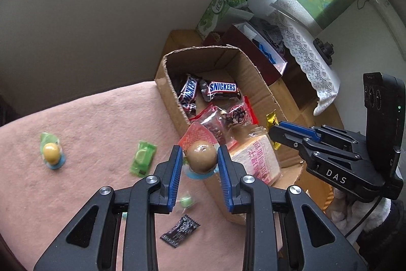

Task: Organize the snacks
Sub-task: 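Carry the yellow packet and the ball candy over the box with both grippers, then open both grippers to drop the candies into the box, then move the right gripper to the green mint packet while the left moves to the pink packet, then close the right gripper on the mint packet while the left closes on the pink packet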

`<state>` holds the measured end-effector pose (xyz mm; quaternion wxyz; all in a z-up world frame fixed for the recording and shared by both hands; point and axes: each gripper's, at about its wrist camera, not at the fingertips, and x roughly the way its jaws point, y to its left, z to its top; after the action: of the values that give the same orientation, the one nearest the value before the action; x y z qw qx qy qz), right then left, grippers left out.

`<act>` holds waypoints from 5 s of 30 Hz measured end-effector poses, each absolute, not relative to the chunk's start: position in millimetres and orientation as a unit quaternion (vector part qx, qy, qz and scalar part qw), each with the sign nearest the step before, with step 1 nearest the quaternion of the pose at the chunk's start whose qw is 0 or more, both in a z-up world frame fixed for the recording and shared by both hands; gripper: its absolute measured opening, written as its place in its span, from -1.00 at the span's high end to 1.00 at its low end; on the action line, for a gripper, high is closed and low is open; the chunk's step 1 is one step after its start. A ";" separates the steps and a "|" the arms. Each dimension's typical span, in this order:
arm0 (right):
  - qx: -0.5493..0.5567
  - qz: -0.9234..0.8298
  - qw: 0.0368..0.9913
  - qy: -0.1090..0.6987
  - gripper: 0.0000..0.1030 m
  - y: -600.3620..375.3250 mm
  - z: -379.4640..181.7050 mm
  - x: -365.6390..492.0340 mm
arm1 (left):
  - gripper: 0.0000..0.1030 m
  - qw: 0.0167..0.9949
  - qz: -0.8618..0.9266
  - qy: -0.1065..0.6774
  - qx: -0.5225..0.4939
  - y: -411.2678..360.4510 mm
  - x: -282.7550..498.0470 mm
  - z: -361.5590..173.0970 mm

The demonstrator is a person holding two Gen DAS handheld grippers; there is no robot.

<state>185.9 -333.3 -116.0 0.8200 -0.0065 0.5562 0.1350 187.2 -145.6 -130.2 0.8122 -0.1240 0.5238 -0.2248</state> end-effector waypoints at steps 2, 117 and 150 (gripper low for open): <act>-0.004 0.134 0.820 0.557 0.61 -338.7 -119.3 189.1 | 0.48 0.812 -0.230 0.523 -0.121 -155.9 189.9 -131.0; 0.169 0.010 0.705 0.689 -0.01 -167.2 -218.7 167.8 | 0.28 0.777 -0.073 0.605 -0.159 -14.3 61.5 -205.2; 0.072 0.123 0.720 0.680 0.89 -168.8 -210.8 100.8 | 0.68 0.782 -0.037 0.594 -0.184 24.9 45.0 -200.1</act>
<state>100.8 -168.8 -210.8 0.7196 0.0724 0.6796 0.1229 45.0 24.9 -200.1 0.7821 -0.1842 0.5941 -0.0373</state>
